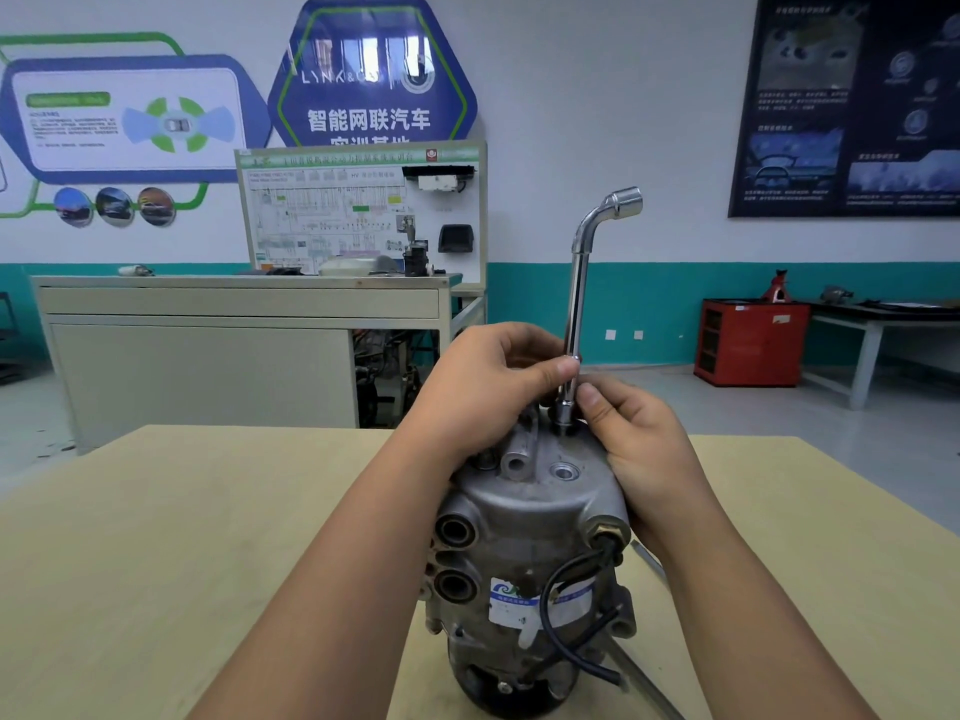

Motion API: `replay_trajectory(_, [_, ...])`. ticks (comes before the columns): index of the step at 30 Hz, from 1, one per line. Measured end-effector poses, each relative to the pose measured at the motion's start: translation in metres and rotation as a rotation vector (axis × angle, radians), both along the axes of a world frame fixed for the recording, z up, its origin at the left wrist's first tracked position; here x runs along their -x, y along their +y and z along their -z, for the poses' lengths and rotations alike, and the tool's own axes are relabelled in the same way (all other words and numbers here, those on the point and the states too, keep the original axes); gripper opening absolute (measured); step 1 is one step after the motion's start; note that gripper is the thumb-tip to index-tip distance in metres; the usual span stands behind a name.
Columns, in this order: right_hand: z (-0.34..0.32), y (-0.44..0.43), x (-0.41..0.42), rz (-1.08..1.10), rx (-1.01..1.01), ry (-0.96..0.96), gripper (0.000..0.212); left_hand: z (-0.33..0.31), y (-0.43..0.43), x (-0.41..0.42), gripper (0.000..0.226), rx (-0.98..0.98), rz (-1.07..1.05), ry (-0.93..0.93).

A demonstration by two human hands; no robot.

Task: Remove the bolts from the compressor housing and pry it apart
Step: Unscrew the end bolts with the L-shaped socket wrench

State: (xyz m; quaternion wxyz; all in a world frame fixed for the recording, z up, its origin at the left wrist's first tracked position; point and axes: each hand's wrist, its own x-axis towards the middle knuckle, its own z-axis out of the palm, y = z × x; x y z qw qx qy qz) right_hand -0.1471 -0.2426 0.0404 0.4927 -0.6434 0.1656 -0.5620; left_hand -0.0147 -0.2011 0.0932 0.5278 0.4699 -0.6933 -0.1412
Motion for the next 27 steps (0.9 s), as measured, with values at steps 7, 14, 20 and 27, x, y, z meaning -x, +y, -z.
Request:
replay_trajectory(7, [0.0006, -0.0044, 0.0005, 0.045, 0.039, 0.001, 0.022, 0.0014, -0.0020, -0.0007, 0.016, 0.026, -0.057, -0.006])
replay_trajectory(14, [0.0014, -0.0074, 0.0024, 0.042, 0.077, -0.009, 0.018, 0.0013, -0.0016, -0.0010, 0.017, 0.016, -0.059, -0.021])
replay_trajectory(20, [0.0012, -0.0037, 0.0022, 0.060, 0.063, 0.017, 0.023, 0.0004, -0.0003, -0.0005, 0.007, 0.015, -0.034, -0.016])
replay_trajectory(27, [-0.0018, 0.0008, 0.0009, 0.024, -0.005, 0.009, 0.030, -0.0009, 0.0007, 0.0010, 0.020, -0.016, 0.047, 0.011])
